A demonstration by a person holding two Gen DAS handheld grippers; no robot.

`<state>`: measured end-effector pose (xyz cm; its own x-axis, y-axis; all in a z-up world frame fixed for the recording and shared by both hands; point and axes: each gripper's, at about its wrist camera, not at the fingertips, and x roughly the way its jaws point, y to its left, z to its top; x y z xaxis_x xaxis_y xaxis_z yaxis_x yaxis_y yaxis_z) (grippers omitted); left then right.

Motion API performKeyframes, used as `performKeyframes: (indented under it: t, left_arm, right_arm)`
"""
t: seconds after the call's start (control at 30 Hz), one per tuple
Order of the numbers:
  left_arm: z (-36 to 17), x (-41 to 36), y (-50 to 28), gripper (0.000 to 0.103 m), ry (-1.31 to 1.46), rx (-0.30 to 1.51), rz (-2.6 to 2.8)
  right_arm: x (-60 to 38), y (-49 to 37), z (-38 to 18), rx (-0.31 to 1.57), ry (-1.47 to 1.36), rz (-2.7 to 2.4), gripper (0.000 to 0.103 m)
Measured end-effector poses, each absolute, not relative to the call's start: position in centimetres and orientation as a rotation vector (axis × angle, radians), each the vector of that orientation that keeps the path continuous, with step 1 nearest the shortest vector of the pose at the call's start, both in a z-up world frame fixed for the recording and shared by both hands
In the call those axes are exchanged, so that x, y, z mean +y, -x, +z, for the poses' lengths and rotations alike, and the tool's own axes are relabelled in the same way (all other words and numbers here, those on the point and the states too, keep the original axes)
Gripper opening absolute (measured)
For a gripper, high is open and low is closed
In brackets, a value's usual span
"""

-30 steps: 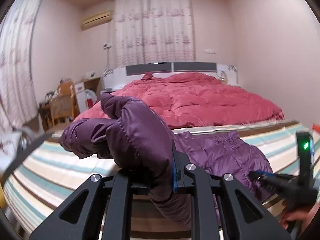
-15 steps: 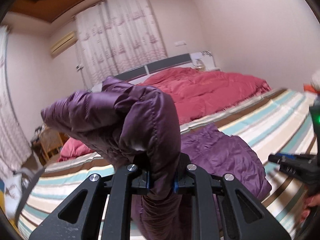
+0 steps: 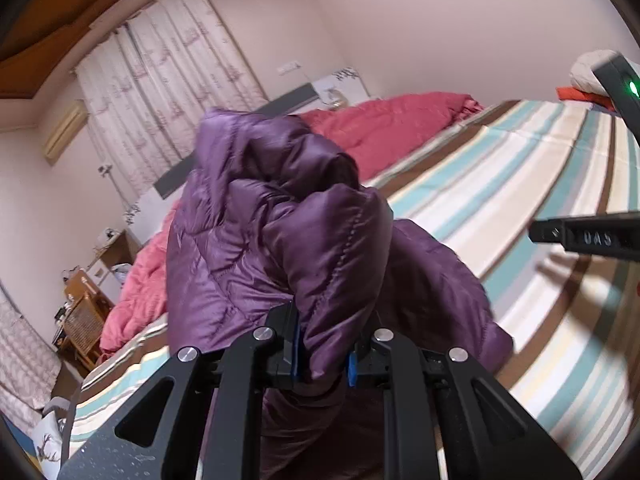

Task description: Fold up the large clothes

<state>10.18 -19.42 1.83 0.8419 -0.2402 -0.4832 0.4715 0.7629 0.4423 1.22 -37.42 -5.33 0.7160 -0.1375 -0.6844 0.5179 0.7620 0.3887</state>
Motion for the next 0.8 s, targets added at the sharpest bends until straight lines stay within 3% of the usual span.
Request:
performKeyframes:
  t: [0.47,0.57,0.63,0.7,0.8]
  left_arm:
    - [-1.0,-20.2,-7.2,0.017,-0.652,0.513,-0.508]
    - [0.3,-19.5,-6.6,0.025,-0.602,0.512,-0.550]
    - [1.2,-18.6,-5.9,0.044,-0.544,0.519,-0.604]
    - [2.7,-17.4,-4.7,0.052,-0.478,0.511,-0.677]
    - [4.4,-15.5,-3.4,0.057,-0.407,0.494,-0.733]
  right_arm:
    - [-38.2,-0.3,-5.6,0.681,-0.630,-0.406,0.020]
    - [-37.9,-0.3,-5.3,0.675,-0.623,-0.397,0.020]
    - [-37.8,-0.4,-5.1,0.674,-0.619,-0.390,0.020]
    - [-37.9,-0.5,-5.0,0.670,-0.619,-0.381,0.020]
    - [-37.7,-0.8,-4.5,0.657,-0.614,-0.356,0.020]
